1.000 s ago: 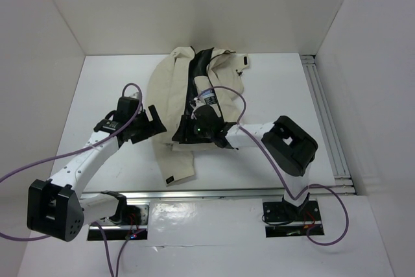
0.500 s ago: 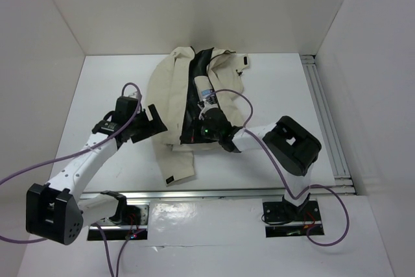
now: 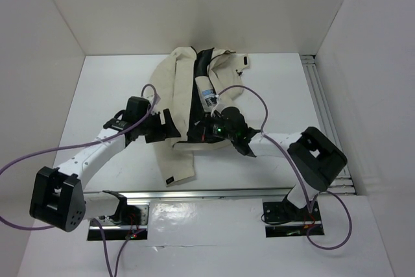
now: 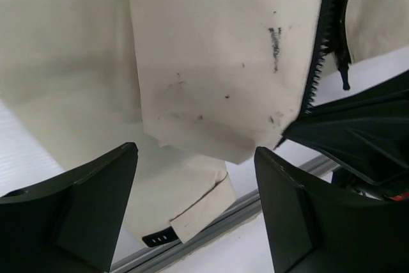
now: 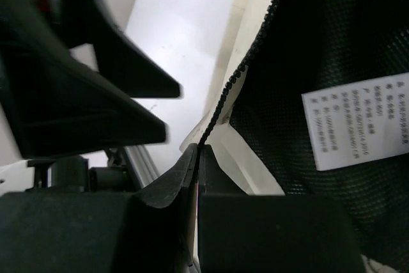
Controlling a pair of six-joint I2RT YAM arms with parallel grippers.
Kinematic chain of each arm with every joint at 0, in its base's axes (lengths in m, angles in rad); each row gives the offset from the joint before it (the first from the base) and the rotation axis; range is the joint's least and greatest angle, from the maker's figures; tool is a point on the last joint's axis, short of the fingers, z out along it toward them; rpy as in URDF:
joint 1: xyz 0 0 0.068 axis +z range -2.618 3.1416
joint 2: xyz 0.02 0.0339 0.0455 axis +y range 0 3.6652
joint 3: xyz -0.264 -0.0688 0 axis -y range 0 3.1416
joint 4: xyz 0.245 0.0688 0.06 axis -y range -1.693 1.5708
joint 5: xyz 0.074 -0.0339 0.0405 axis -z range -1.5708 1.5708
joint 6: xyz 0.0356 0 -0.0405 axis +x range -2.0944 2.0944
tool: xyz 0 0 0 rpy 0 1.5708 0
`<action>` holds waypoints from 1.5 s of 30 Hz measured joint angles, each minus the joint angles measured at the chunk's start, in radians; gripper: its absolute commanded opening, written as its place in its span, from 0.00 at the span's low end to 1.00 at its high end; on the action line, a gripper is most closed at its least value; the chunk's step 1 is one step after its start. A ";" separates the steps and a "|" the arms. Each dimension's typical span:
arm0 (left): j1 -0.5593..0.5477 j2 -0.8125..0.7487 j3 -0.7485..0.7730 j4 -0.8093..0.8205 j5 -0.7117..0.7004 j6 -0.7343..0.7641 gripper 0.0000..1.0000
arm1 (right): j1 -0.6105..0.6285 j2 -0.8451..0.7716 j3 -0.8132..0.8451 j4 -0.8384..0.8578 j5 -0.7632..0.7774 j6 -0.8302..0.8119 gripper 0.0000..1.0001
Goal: Zip up the jacket
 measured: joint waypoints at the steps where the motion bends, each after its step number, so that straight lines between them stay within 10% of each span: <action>1: -0.009 0.008 0.000 0.004 0.014 0.004 0.86 | -0.001 -0.021 -0.008 0.003 -0.004 -0.003 0.00; 11: -0.024 0.027 -0.023 0.138 0.204 0.053 0.89 | -0.010 -0.072 -0.026 0.007 -0.055 -0.029 0.00; 45: -0.021 -0.001 -0.261 0.639 0.450 -0.139 0.40 | -0.050 -0.092 -0.045 0.018 -0.111 -0.026 0.00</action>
